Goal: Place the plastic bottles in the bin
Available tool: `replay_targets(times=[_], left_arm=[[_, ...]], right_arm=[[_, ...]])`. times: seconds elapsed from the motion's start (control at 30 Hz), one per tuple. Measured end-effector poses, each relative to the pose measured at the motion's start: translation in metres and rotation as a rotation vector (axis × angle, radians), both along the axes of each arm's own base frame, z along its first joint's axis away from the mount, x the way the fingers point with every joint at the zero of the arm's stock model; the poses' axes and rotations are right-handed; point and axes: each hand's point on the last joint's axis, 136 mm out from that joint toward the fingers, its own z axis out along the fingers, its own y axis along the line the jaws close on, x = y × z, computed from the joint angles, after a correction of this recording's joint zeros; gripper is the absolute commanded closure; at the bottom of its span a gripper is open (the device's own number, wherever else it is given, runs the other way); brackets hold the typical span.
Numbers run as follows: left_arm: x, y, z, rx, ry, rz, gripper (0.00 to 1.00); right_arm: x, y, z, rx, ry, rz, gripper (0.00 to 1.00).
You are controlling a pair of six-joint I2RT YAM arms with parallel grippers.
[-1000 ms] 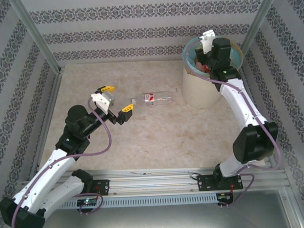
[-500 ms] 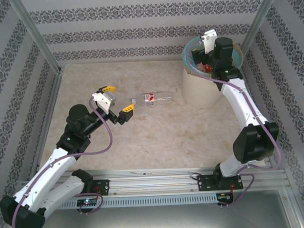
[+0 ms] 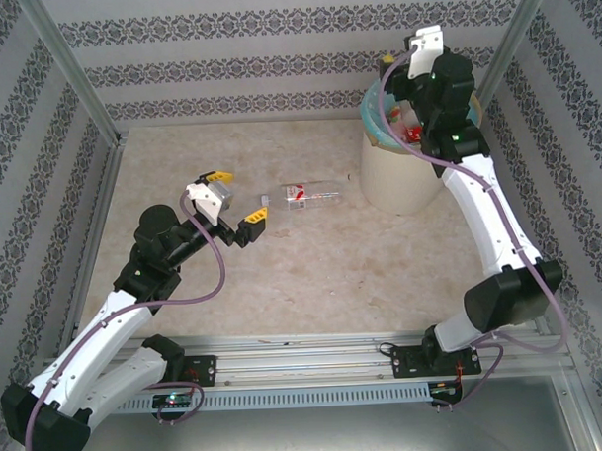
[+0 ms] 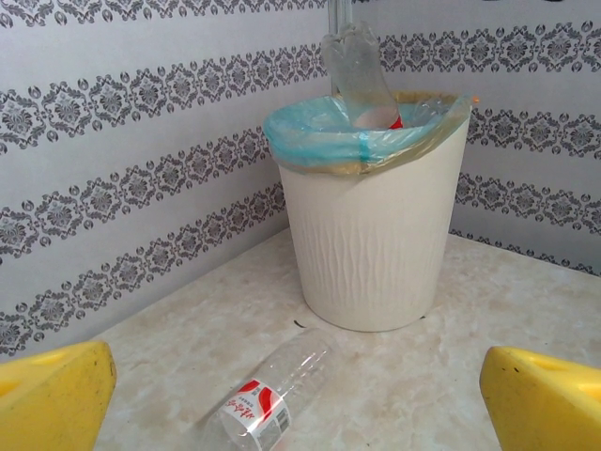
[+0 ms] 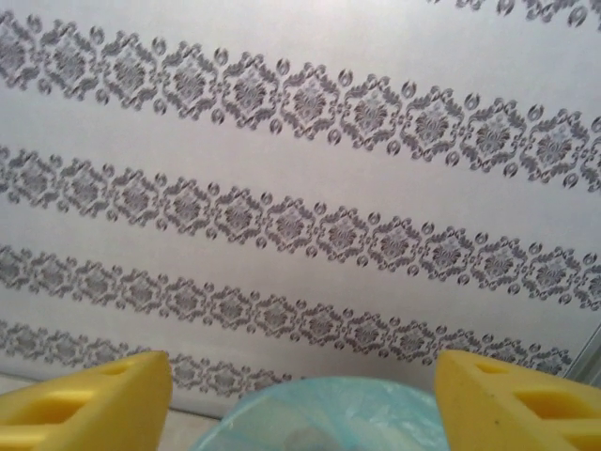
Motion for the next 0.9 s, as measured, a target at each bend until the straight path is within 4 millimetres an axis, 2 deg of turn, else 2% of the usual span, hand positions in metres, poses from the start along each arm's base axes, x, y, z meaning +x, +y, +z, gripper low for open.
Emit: replay_targets(times=[0.1,0.2,0.27,0.3,0.43,0.57,0.9], left_arm=[[0.000,0.000,0.000,0.000,0.000,0.000,0.00],[0.000,0.000,0.000,0.000,0.000,0.000,0.00],[0.000,0.000,0.000,0.000,0.000,0.000,0.00],[0.000,0.000,0.000,0.000,0.000,0.000,0.00],[0.000,0.000,0.000,0.000,0.000,0.000,0.00],[0.001,-0.001,-0.002,0.002,0.006,-0.004,0.00],[0.000,-0.003,-0.003,0.003,0.008,-0.014,0.00]], right_arm=[[0.017,-0.005,-0.010,-0.015,0.040,-0.033,0.44],[0.029,-0.013,-0.043,-0.047,0.143,-0.068,0.51],[0.031,-0.019,-0.064,-0.065,0.197,-0.088,0.53],[0.029,-0.020,-0.068,-0.069,0.204,-0.093,0.53],[0.009,-0.026,-0.075,-0.056,0.199,-0.095,0.55],[-0.007,-0.044,-0.073,0.009,0.166,-0.112,0.56],[-0.014,-0.066,-0.091,0.172,0.141,-0.123,0.54]])
